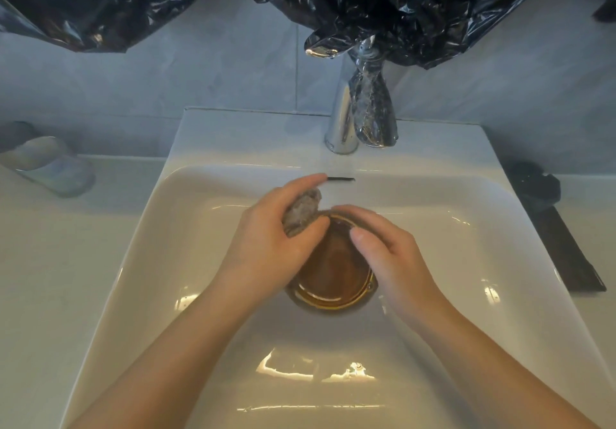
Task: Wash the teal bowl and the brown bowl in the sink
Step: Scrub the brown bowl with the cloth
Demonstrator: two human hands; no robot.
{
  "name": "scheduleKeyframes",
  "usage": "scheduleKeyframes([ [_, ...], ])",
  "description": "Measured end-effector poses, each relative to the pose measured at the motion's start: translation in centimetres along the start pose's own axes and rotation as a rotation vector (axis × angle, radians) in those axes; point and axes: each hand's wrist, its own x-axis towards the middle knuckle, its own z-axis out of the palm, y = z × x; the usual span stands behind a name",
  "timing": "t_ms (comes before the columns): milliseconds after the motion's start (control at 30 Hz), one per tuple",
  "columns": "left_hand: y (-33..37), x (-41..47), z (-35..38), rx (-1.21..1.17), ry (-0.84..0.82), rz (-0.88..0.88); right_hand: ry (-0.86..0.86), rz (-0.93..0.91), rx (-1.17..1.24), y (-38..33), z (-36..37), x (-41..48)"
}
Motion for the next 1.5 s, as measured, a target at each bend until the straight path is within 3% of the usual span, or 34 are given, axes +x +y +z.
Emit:
scheduleKeyframes([
  [133, -0.2, 0.3, -0.6, -0.023, -0.11, -0.022, -0.079, 0.039, -0.024, -0.2, -0.6, 0.2],
  [333, -0.5, 0.1, 0.1, -0.166, 0.192, -0.09, 0.073, 0.007, -0.111, 0.2, -0.4, 0.3],
  [500, -0.2, 0.5, -0.8, -0.064, -0.068, 0.008, -0.039, -0.005, -0.141, 0.0, -1.0, 0.4],
  [633, -0.5, 0.8, -1.5, -0.023, -0.259, -0.037, -0.147, 0.088, -0.118, 0.2, -1.0, 0.7],
  [867, -1.3, 0.8, 0.2, -0.2, 0.215, -0.13, 0.035, 0.084, -0.101, 0.7, -0.7, 0.7],
  [1000, -1.7, 0.6, 0.7, -0.192, 0.162, -0.115, 0.087, 0.029, -0.095, 0.6, -0.8, 0.7],
  [1233, -1.9, 0.7, -0.8, -0.086, -0.136, 0.002, -0.107, 0.094, -0.171, 1.0, -0.9, 0.9],
  [1300, -1.9, 0.7, -0.8, -0.088, -0.092, -0.005, -0.097, 0.128, -0.153, 0.8, -0.8, 0.9],
  [1433, -1.7, 0.7, -0.4, -0.163, 0.176, -0.065, -0.016, 0.113, -0.098, 0.6, -0.7, 0.9],
  [1500, -1.7, 0.6, -0.3, -0.172, 0.195, -0.078, -0.001, 0.084, -0.095, 0.4, -0.5, 0.8],
])
